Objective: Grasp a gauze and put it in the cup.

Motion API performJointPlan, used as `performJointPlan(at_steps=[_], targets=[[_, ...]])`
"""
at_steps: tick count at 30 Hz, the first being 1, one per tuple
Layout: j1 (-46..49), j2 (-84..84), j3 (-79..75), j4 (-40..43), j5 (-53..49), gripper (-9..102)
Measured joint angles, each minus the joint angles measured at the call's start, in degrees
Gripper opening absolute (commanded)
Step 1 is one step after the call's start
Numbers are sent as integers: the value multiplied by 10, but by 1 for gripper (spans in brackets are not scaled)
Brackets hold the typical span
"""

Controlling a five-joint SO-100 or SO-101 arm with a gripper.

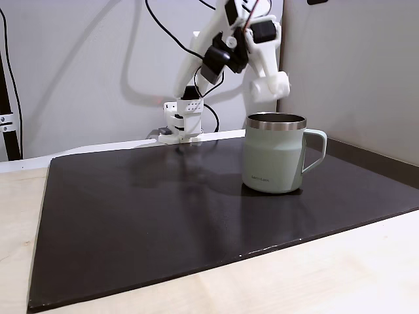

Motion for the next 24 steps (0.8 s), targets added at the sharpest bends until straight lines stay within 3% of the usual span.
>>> performJointPlan(at_steps=[7,16,24], targets=[[-18,-7,0,0,-1,0],[-18,-18,-1,0,-11,31],[-13,-18,-1,0,-11,32]])
